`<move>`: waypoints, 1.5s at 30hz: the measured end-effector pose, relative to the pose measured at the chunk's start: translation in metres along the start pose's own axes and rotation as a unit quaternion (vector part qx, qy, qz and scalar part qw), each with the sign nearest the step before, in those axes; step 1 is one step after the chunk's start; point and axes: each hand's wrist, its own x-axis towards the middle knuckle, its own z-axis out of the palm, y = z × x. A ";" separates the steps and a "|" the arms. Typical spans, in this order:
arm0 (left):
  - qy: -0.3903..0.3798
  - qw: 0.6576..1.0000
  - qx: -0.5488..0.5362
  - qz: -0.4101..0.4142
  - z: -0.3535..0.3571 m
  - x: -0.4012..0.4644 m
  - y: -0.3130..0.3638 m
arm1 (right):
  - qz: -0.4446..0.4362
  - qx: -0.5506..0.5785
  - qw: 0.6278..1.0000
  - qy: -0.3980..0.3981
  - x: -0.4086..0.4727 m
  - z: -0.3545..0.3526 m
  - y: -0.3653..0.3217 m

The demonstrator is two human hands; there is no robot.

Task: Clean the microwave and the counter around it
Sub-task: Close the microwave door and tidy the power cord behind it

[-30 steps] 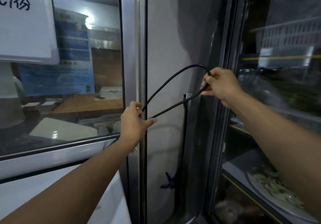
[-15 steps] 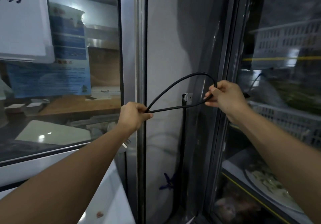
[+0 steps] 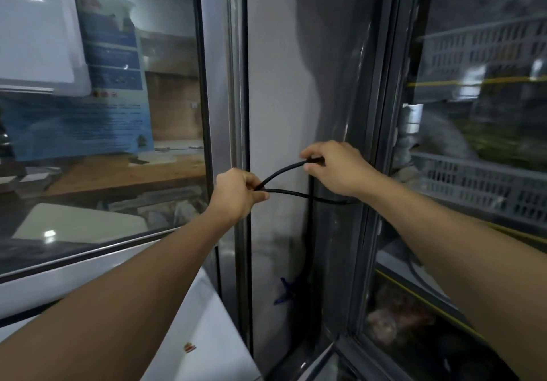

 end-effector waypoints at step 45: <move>-0.106 0.974 0.092 -0.178 -0.001 0.022 -0.114 | -0.082 0.159 0.981 -0.070 0.058 0.247 0.040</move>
